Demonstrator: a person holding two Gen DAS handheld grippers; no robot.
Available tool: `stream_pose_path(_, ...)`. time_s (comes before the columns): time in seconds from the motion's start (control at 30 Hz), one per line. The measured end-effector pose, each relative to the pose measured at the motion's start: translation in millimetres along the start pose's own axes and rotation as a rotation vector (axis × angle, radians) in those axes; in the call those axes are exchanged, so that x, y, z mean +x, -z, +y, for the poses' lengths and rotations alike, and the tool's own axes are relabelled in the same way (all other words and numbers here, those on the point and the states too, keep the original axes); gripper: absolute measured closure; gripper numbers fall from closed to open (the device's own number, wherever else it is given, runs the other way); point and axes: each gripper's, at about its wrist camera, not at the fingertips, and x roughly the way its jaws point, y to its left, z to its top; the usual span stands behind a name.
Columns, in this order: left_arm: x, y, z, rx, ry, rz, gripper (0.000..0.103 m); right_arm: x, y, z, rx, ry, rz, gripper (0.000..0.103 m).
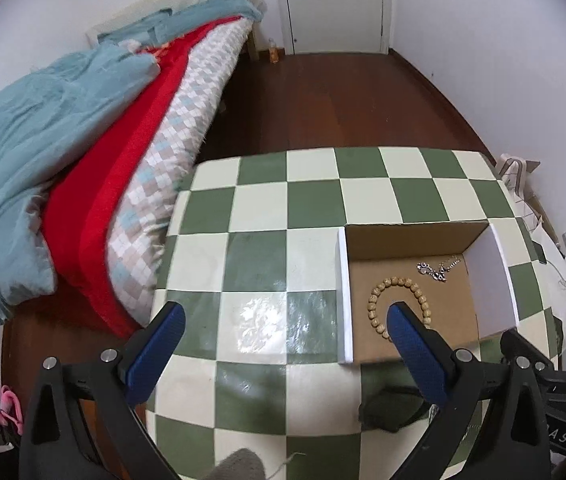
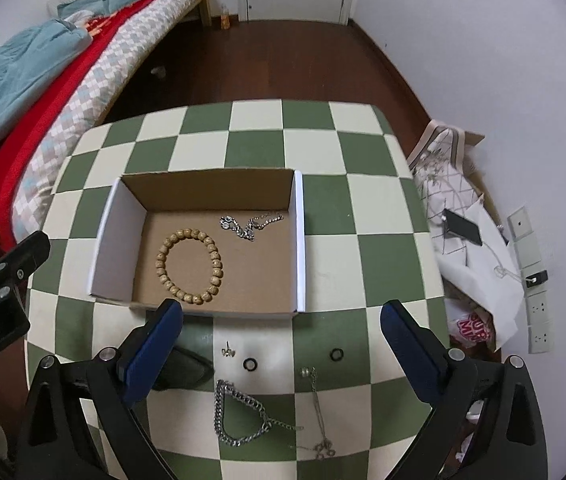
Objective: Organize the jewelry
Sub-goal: 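Open both tools inside the box and lift them away, then grasp the black watch band with the left tool while the right tool grasps the thick silver chain bracelet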
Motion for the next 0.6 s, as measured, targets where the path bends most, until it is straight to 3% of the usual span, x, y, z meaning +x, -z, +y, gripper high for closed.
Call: stream_pose_path(0.6, -99.3, 41.6, 7.3, -0.006, 0.029, -0.173, 0.000, -108.0, 45.2, -0.8, 0.009, 0.006, -0.201, 0.003)
